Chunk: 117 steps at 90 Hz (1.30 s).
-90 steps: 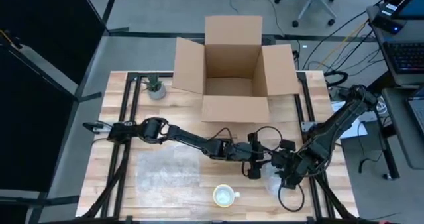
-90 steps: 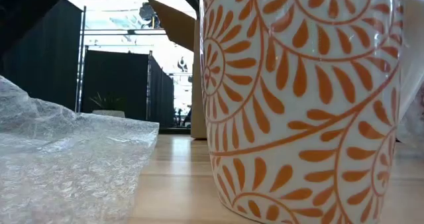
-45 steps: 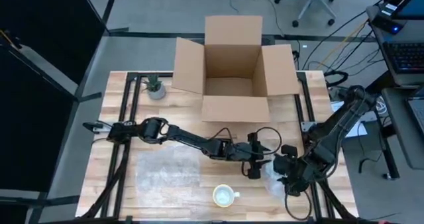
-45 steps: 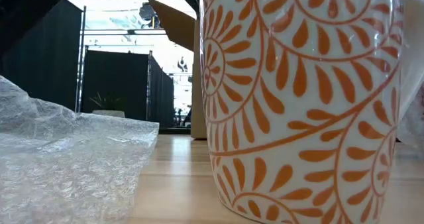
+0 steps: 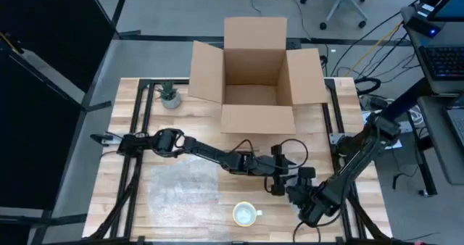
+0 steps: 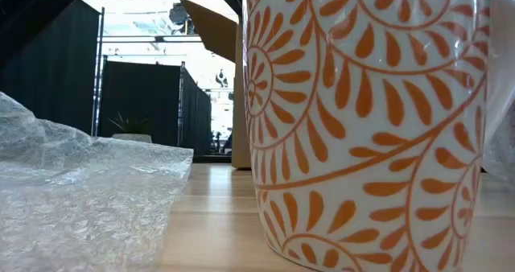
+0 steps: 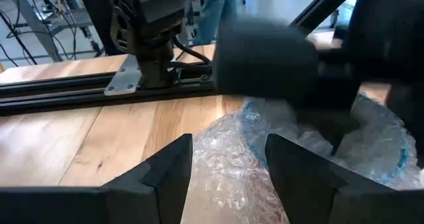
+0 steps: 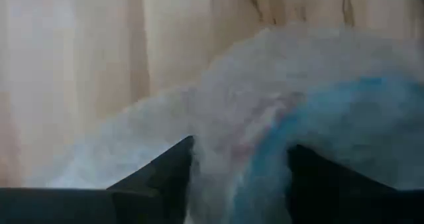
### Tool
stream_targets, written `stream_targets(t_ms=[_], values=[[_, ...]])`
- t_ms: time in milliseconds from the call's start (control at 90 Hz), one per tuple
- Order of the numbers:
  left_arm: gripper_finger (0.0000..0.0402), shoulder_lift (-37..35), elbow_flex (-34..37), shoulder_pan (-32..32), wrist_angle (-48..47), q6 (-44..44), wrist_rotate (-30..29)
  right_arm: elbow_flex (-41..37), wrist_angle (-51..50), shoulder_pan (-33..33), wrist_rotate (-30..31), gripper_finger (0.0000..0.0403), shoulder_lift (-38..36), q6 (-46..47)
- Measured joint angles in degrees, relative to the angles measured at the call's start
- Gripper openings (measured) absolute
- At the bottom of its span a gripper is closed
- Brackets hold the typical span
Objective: Wrap mug
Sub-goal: Wrap the red patterned mug with bubble wrap, then put the wrapped red patterned mug into the card board box
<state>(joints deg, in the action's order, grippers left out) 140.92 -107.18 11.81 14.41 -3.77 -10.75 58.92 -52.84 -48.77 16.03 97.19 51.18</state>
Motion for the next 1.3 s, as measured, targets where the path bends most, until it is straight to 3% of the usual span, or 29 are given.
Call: stream_targets(t_ms=[278,678,900,1056,1300], values=[[0.0187,0.02,0.03,0.0,0.4,0.02,0.07,0.01,0.72,0.26,-0.98,0.018,1.88,-1.24],[0.0187,0.07,0.03,0.04,0.45,0.09,0.2,-0.56,-1.35,0.34,-1.57,0.018,-17.71,-0.48],[0.0187,0.07,0.03,0.04,0.46,0.09,0.2,-0.4,-2.47,0.33,-0.87,0.018,-23.78,0.84],[0.0187,0.07,0.03,0.04,0.47,0.09,0.19,-0.35,-2.3,0.45,4.41,0.018,-22.73,2.15],[0.0187,0.07,0.03,0.04,0.47,0.11,0.18,-0.32,-1.16,0.42,4.16,0.018,-13.27,4.42]])
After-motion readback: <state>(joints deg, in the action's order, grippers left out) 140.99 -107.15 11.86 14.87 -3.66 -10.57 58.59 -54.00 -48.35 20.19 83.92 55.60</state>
